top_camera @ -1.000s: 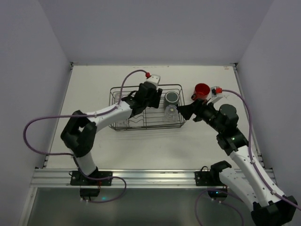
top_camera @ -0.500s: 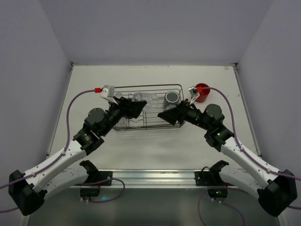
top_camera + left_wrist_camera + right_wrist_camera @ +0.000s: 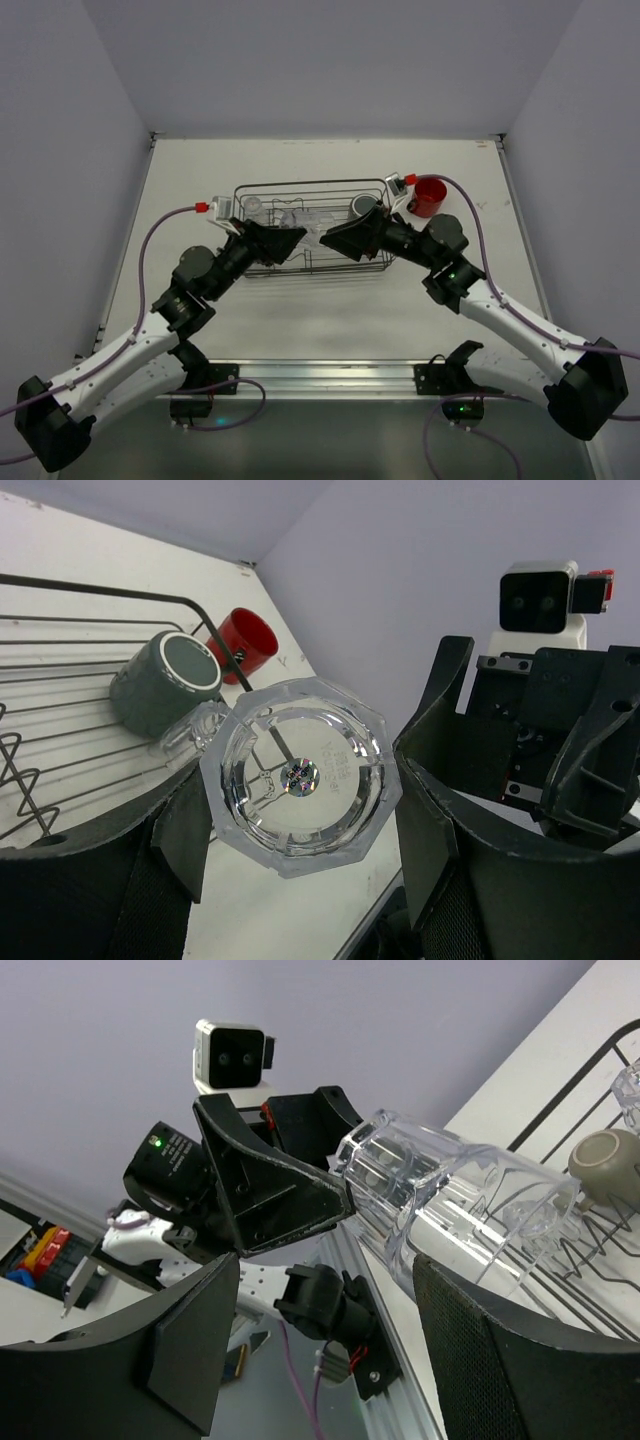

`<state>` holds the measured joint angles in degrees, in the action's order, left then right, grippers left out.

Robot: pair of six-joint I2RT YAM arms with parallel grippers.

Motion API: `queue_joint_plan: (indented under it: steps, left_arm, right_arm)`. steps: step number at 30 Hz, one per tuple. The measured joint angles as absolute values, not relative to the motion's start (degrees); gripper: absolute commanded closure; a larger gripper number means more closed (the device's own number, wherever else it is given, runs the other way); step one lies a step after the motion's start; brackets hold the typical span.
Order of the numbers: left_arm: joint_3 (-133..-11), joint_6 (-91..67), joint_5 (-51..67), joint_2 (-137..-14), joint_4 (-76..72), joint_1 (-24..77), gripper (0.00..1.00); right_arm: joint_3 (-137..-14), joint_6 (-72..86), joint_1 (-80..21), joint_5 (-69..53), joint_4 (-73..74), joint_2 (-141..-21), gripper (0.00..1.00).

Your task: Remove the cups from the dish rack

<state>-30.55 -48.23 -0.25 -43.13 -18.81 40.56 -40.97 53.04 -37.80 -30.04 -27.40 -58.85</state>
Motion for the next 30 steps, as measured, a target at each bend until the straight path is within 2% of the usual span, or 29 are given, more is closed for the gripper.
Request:
queue_joint_plan:
  steps: [10,14,15,16,19,20,21,22,24,25,26,29,30]
  left_arm:
    - [-30.1,-48.7,-0.4,-37.8,-19.7,41.0,0.84]
    - [-30.1,-49.5,1.8,-39.0,-22.7,41.0,0.84]
    - [-30.1,-50.1,2.7,-39.6,-23.6,41.0,0.84]
    - [-30.1,-50.6,3.5,-40.5,-24.4,41.0,0.84]
    - [-29.8,-51.7,4.4,-42.8,-24.9,40.8,0.84]
    - [-29.5,-51.9,4.7,-43.2,-25.3,40.9,0.82]
    - [-29.3,-51.9,4.8,-43.3,-25.5,41.0,0.80]
    - [-29.1,-52.1,4.9,-43.3,-25.5,40.9,0.77]
    - [-29.0,-53.5,4.9,-43.3,-26.6,40.7,0.54]
    - [-29.0,-54.8,5.2,-43.2,-27.4,40.7,0.45]
    - [-29.0,-55.9,5.6,-42.8,-27.9,40.8,0.28]
    - [-30.7,-53.6,5.9,-41.2,-24.4,41.2,0.06]
    - [-31.6,-51.3,5.5,-40.7,-22.0,41.4,0.03]
  right_arm:
    - [-39.4,50.7,-37.8,-24.3,-24.0,-51.2,0.26]
    - [-39.4,50.4,-37.8,-24.3,-23.7,-53.2,0.27]
    - [-39.4,50.6,-37.8,-25.4,-24.3,-54.5,0.30]
    - [-39.5,50.9,-37.8,-26.4,-24.8,-56.2,0.38]
    - [-39.7,52.2,-37.8,-29.6,-27.0,-60.1,0.48]
    - [-39.7,52.8,-37.8,-30.6,-28.0,-60.9,0.63]
    - [-39.8,53.2,-37.9,-31.8,-29.3,-61.7,0.72]
    - [-39.9,54.0,-38.0,-32.7,-30.8,-62.3,0.80]
    - [-39.9,55.9,-38.0,-34.3,-34.0,-63.0,1.00]
    - [-39.9,56.8,-37.9,-35.2,-35.9,-63.0,1.00]
    - [-39.9,57.2,-38.1,-35.8,-37.9,-62.7,1.00]
    - [-40.1,55.9,-39.1,-34.2,-36.8,-59.7,1.00]
    - [-40.5,54.4,-39.0,-31.9,-33.4,-58.0,1.00]
